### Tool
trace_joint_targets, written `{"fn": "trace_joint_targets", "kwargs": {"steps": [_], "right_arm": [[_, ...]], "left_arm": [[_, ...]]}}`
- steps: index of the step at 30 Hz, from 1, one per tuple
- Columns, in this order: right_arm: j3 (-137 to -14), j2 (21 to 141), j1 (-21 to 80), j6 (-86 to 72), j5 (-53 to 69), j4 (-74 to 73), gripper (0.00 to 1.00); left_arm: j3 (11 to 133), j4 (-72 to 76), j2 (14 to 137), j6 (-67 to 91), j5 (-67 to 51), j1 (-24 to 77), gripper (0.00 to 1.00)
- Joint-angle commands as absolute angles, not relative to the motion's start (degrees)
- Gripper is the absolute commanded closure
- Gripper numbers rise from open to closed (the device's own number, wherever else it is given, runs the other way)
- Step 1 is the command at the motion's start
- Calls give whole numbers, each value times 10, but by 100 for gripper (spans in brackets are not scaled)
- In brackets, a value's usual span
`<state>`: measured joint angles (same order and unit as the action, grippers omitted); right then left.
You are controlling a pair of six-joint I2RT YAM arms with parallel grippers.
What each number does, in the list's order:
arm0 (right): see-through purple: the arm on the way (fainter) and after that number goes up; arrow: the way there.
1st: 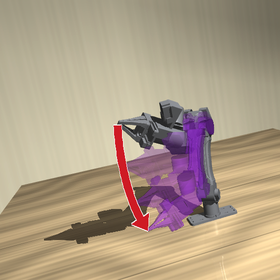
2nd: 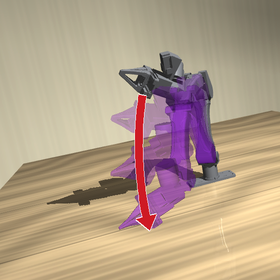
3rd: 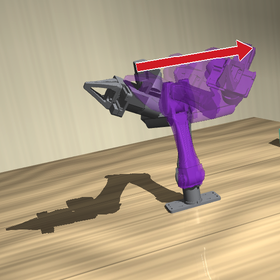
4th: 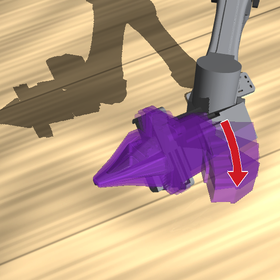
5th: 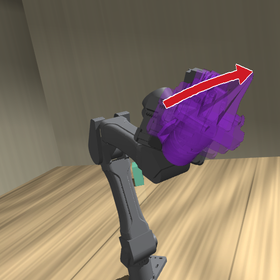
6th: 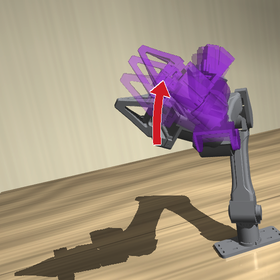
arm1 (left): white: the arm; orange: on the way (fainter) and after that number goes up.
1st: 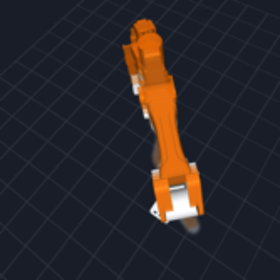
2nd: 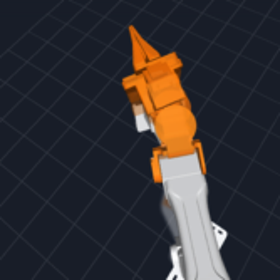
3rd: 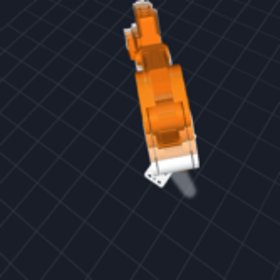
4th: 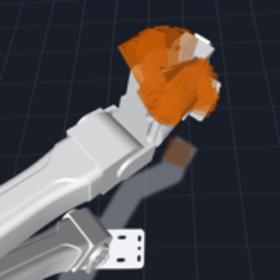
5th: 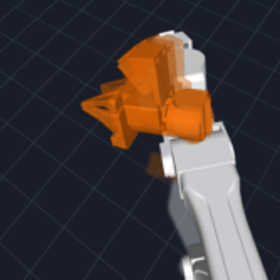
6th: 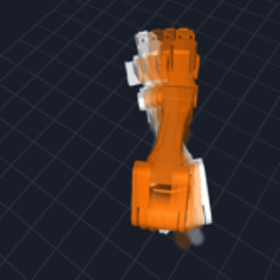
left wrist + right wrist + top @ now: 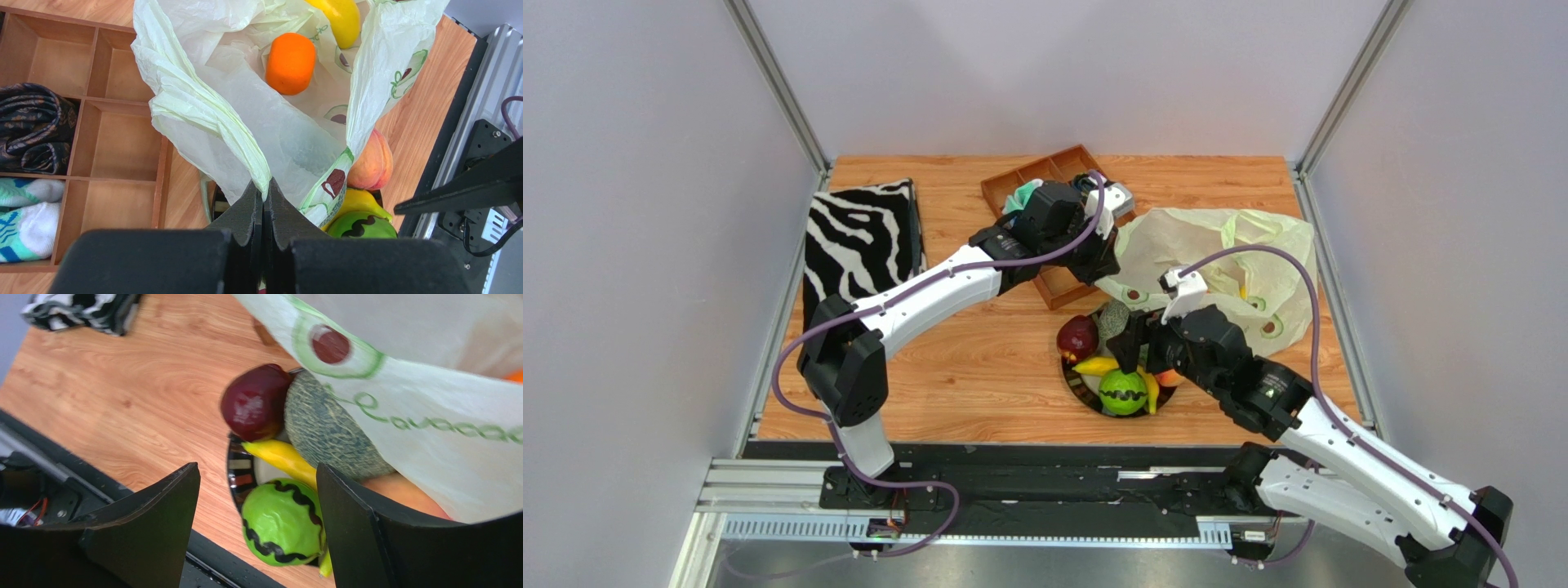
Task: Place the fruits into the plastic bag
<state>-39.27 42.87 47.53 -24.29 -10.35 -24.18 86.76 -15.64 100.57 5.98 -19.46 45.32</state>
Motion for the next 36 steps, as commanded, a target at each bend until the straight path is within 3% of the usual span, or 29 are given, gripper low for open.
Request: {"fn": "trace_joint_targets", "kwargs": {"steps": [1,7,20,36], "right_arm": [[-398,415,482,-309,-234,-346,25],[-396,413,479,-362,-323,-456,21],[-360,476,387,-324,-225,-396,13],[-329,501,368,-306,-189,-343,9]], "left_arm": [[890,-149,1006,66,-207,451,100],[890,-149,1006,68,-210,451,100],[889,-148,999,69,-212,451,100],[890,-149,1002,67,-210,451,100]]}}
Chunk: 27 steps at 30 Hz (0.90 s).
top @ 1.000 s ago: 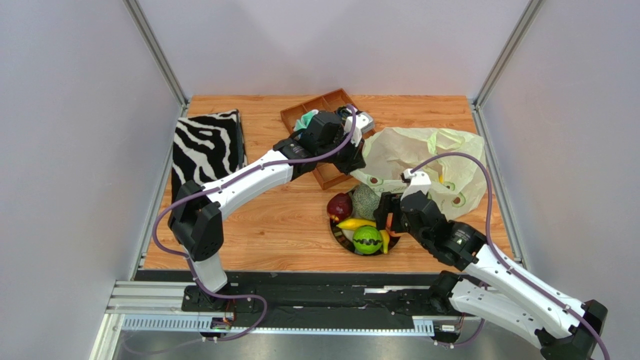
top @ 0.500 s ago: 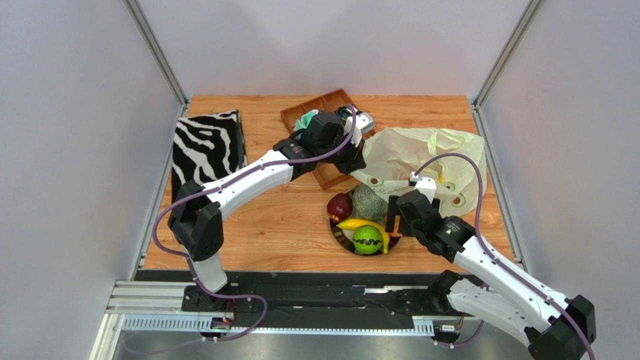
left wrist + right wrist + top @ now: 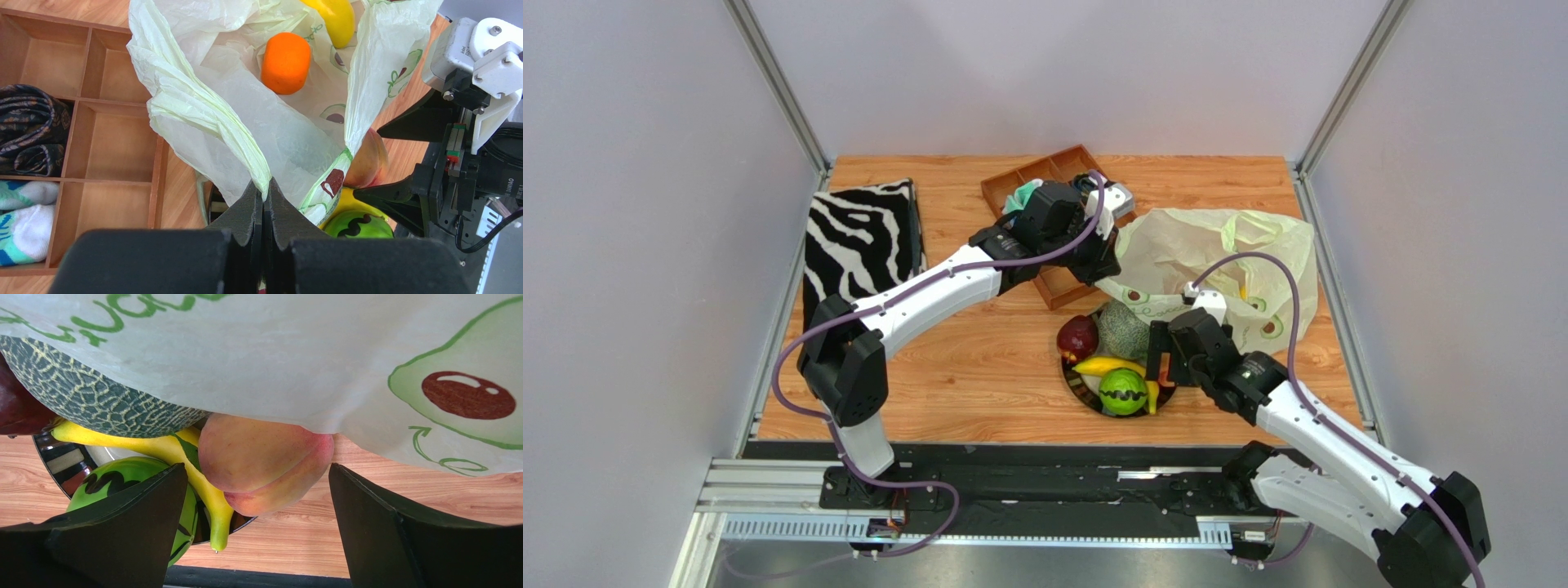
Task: Place the fruits into the plastic bag
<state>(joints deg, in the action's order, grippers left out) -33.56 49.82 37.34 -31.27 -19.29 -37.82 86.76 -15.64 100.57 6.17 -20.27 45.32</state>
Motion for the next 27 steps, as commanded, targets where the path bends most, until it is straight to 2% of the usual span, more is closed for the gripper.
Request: {"fn": "trace_joint_targets", "kwargs": {"steps": [1,17,24,27], "right_arm": [[-327,503,367,-305,-190,-341,9],[-321,537,350,-301,-185,-316,11],[-321,537,351,-301,-184,-318,30],[-322,538,350,-302,-183,-321,35]], "left_arm": [[890,-149,1003,67,-210,451,100],[891,-149,1001,66,-211,452,100],[891,-149,1002,67,-212,451,100],[892,-150,1000,67,-212,452,100]]}}
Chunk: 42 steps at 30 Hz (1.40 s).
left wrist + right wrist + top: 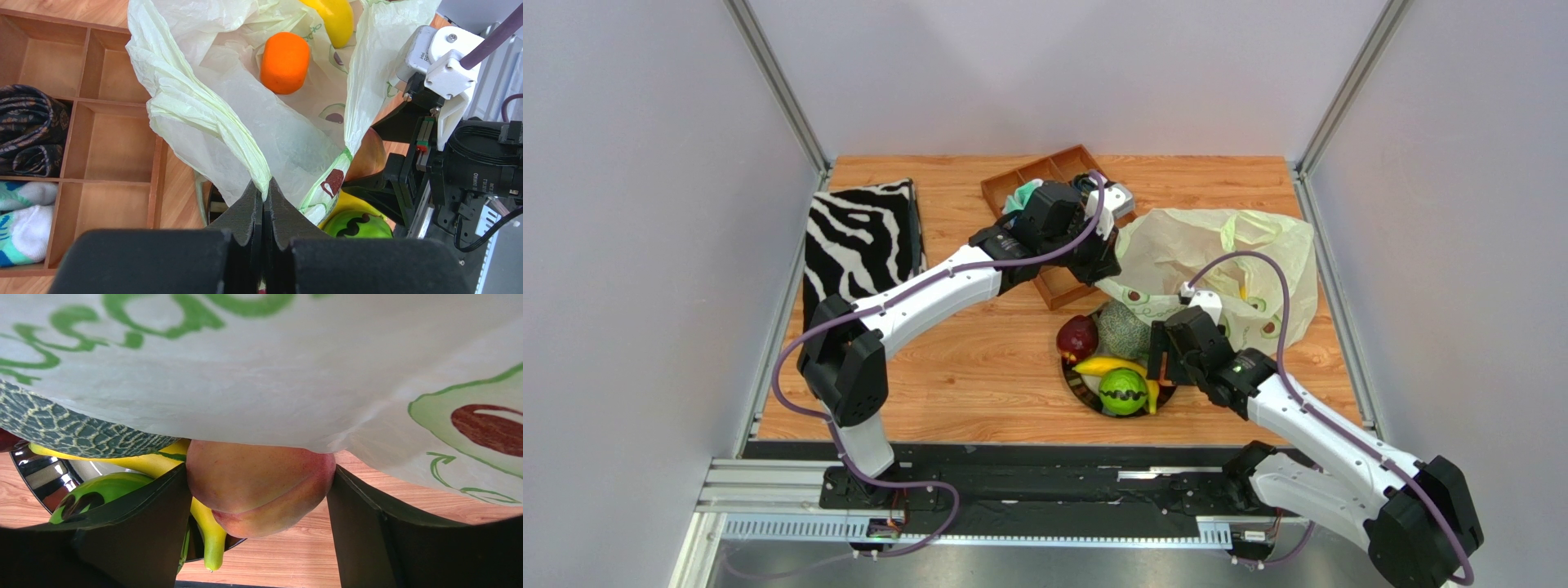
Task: Place the fruits into the plastic bag
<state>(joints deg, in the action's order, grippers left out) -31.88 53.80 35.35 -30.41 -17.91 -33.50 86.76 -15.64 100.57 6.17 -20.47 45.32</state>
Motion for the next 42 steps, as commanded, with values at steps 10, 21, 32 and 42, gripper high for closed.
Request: {"fn": "trace_joint_targets", "kwargs": {"steps": [10,21,32,42], "right_arm": [[-354,498,351,-308,-183,-390,51],[-396,389,351,-297,-51,-407,57],[-597,383,350,-194,-32,-422,57],[-643,527,223,-158,52,-343,57]], "left_arm": [[891,-149,1003,68,-213,451,100],[892,-150,1004,67,-213,451,100],[894,-151,1001,69,-214,451,100],[895,-153,997,70,-216,451,100]]}}
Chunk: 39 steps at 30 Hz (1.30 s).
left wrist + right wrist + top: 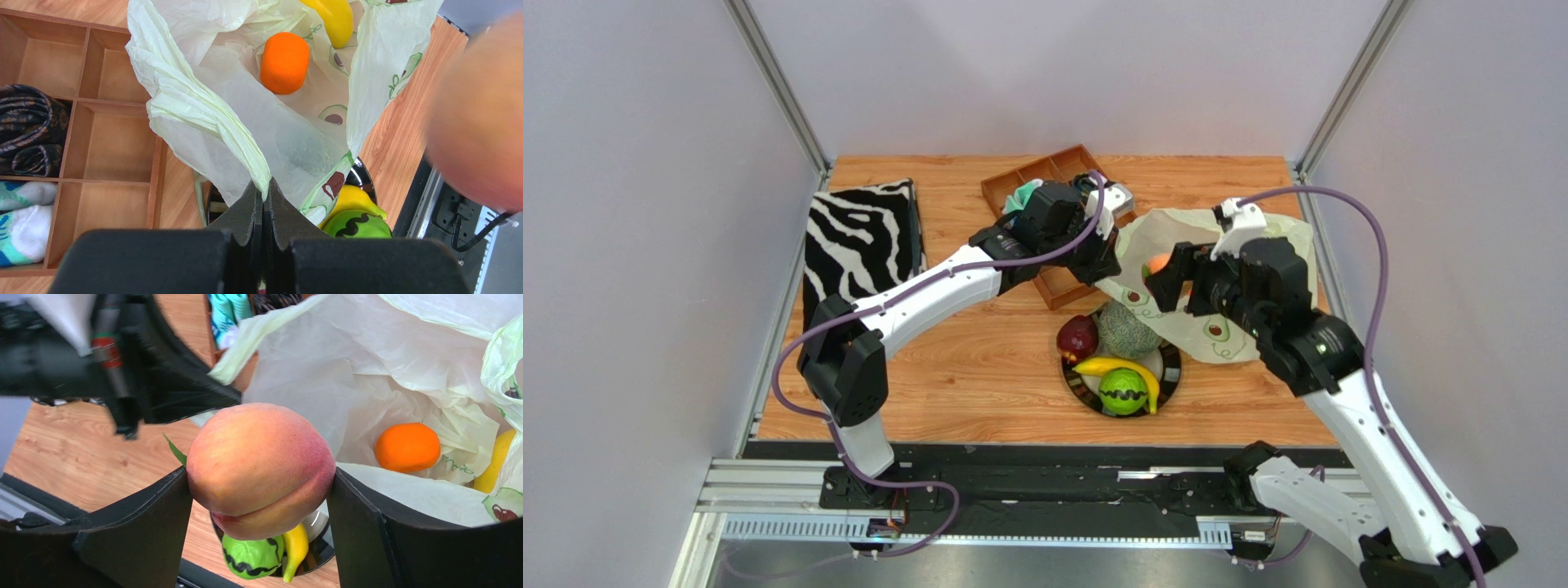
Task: Place the fruits into the plastic bag
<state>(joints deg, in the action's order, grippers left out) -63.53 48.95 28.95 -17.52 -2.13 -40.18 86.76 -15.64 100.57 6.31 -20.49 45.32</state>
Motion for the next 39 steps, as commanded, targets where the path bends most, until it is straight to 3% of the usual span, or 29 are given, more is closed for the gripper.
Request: {"fn": "trace_joint_targets", "kwargs": {"steps": [1,13,29,37,39], "right_arm": [[-641,538,208,-161,61,-324,57],[-648,737,167,-150,10,-283,60],[-614,885,127,-130,-206,-267,56],[-599,899,121,-136,-212,-265,45],[-600,898,120,-138,-205,-265,37]], "left_arm": [[895,-152,996,70,-216,451,100],[895,-153,997,69,-214,451,100],[896,-154,996,66,-212,451,100],[896,-155,997,64,-210,451,100],[896,-156,998,64,-209,451,100]]}}
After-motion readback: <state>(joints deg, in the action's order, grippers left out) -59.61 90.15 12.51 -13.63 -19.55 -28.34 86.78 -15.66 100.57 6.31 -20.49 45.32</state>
